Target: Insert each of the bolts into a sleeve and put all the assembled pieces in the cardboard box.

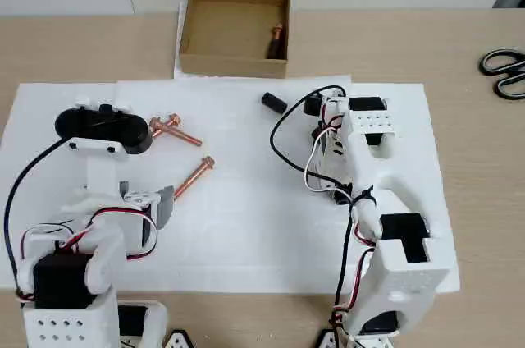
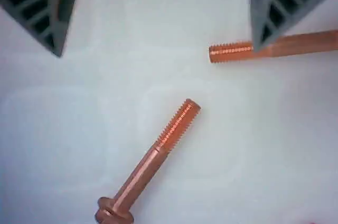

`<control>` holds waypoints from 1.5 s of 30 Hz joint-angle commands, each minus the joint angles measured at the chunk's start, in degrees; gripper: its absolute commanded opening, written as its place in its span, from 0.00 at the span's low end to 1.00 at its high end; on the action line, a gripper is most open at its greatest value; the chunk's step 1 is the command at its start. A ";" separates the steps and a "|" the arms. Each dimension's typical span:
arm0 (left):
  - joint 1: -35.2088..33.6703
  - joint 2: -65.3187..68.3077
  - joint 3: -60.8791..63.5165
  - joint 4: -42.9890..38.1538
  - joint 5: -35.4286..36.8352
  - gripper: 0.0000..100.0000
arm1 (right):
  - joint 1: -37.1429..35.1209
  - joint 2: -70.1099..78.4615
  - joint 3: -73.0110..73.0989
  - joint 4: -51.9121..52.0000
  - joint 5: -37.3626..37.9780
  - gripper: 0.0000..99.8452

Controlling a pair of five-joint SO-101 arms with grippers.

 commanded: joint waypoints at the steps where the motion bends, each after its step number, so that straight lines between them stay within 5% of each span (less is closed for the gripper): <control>1: -0.09 -0.35 -0.31 -0.35 -0.35 0.22 | 0.40 -0.40 -1.49 -1.27 -0.62 0.13; 32: -0.09 -0.35 -0.31 -0.35 -0.44 0.22 | 0.40 -0.04 -4.75 -0.40 -0.44 0.13; 37: -0.09 -0.35 -0.31 -0.35 -0.44 0.22 | 0.40 0.13 -3.78 -1.01 -0.35 0.00; 45: -0.09 -0.35 -0.31 -0.35 -0.44 0.22 | 0.57 -0.31 -3.96 0.75 -0.26 0.00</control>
